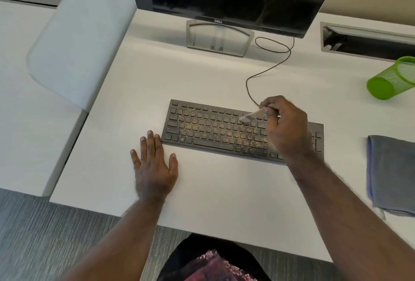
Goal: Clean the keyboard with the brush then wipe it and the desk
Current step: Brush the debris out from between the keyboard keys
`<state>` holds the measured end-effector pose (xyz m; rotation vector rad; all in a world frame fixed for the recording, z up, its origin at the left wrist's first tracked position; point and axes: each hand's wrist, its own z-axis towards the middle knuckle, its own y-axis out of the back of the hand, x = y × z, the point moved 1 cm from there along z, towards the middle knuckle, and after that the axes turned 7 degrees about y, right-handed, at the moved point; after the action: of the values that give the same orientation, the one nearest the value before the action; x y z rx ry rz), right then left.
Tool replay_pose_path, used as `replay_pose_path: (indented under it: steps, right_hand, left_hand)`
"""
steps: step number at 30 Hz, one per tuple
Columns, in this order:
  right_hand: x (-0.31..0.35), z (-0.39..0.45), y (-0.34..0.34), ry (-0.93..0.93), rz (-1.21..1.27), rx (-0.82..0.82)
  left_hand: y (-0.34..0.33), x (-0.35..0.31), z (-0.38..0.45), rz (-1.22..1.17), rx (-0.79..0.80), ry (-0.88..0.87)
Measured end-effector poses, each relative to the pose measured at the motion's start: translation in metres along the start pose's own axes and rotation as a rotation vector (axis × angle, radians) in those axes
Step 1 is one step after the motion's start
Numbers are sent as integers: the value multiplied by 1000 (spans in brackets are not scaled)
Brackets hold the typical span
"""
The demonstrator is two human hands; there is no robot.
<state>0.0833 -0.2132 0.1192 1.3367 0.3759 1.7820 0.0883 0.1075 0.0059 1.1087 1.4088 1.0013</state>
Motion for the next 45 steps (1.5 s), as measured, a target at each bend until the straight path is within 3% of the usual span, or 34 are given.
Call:
replay_pose_path:
  steps: [15,25,33,45]
  right_hand:
    - [40,26,-61,32,242,228]
    - [40,44,-62,-16,299,141]
    - [60,42,-94,35,276,232]
    - [83,59,-120,15,441,185]
  left_hand:
    - [-1,1,2,5,-2,25]
    - [-1,0,2,-4,-12,22]
    - [-2,1,2,-11,-18,19]
    - [-2,1,1,-37,-46,18]
